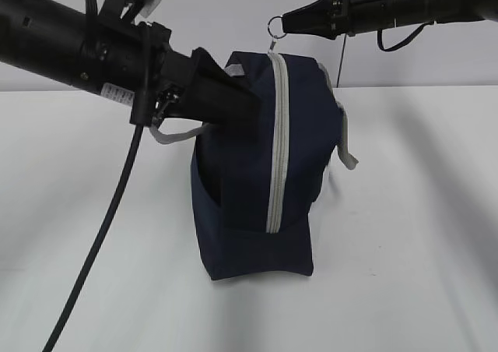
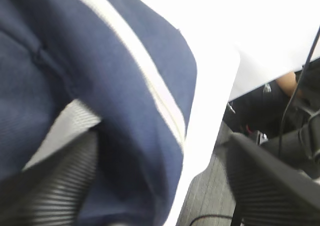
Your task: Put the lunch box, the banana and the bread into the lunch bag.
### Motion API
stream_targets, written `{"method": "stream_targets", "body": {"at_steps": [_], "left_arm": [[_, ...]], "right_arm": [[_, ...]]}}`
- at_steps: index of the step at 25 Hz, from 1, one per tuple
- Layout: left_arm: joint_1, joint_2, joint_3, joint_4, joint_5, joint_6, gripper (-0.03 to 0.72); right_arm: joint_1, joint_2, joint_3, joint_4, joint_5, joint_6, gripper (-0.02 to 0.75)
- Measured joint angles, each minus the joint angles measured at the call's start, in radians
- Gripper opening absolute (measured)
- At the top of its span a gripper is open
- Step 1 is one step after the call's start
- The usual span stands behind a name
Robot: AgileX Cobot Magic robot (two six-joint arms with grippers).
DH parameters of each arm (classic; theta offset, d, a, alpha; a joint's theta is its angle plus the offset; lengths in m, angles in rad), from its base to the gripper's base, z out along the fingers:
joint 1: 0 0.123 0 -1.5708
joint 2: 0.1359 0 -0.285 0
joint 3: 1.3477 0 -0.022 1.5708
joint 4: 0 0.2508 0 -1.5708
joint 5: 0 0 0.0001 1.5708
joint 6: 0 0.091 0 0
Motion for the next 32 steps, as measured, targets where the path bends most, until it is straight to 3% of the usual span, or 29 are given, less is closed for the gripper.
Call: {"method": "stream_targets", "body": {"at_steps": [3, 9, 14, 17, 21, 26, 32], "left_arm": [[0.0, -0.026, -0.013, 0.001, -0.042, -0.066, 0.589], [0.0, -0.044, -0.094, 0.066, -0.257, -0.37, 0.589], [0.0, -0.005, -0.193, 0.24, -0.333, -0.639, 0.514], [0.0, 0.067, -0.272, 0.377, -0.3, -0.81, 0.464], [0.0, 0.183, -0.406, 0.502, -0.202, -0.986, 0.452], [0.0, 0.278, -0.55, 0.536, -0.141, -1.051, 0.449], [0.0, 0.328, -0.605, 0.54, -0.116, -1.104, 0.427]], "right_arm": [[0.0, 0.002, 0.0, 0.0, 0.0, -0.006, 0.0], [0.0, 0.01, 0.0, -0.004, 0.001, -0.01, 0.0], [-0.002, 0.012, 0.0, -0.011, 0.001, -0.012, 0.0], [-0.002, 0.012, 0.0, -0.016, 0.001, -0.012, 0.0], [-0.002, 0.012, 0.0, -0.018, 0.001, -0.014, 0.0], [-0.002, 0.012, 0.0, -0.027, 0.001, -0.014, 0.0], [-0.002, 0.012, 0.0, -0.035, 0.001, -0.014, 0.0]]}}
